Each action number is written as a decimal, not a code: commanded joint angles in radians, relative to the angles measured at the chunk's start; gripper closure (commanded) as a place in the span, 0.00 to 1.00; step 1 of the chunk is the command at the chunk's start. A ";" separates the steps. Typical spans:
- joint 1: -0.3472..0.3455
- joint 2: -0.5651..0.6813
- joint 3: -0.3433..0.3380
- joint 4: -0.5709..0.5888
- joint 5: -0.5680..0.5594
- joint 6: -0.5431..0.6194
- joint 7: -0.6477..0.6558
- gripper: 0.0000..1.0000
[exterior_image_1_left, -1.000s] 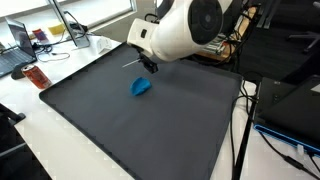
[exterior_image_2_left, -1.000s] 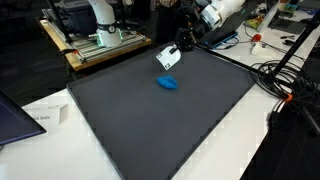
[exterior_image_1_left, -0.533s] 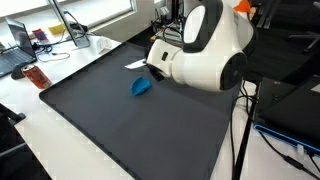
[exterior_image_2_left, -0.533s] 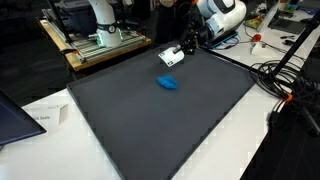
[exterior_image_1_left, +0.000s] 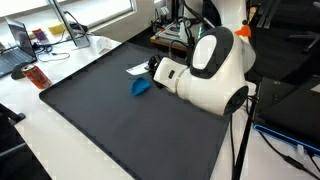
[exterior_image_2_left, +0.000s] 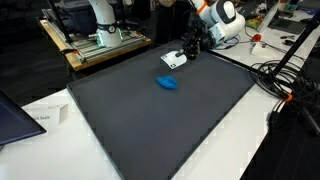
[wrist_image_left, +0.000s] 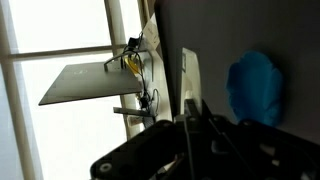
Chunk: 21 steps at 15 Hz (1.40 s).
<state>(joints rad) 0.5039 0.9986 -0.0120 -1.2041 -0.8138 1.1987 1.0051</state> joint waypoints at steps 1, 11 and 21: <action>-0.015 0.000 0.017 0.056 -0.002 -0.048 -0.095 0.99; -0.167 -0.222 0.067 -0.081 0.104 0.122 -0.329 0.99; -0.373 -0.472 0.046 -0.361 0.388 0.521 -0.640 0.99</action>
<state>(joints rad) 0.1848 0.6419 0.0365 -1.4122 -0.5076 1.5961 0.4717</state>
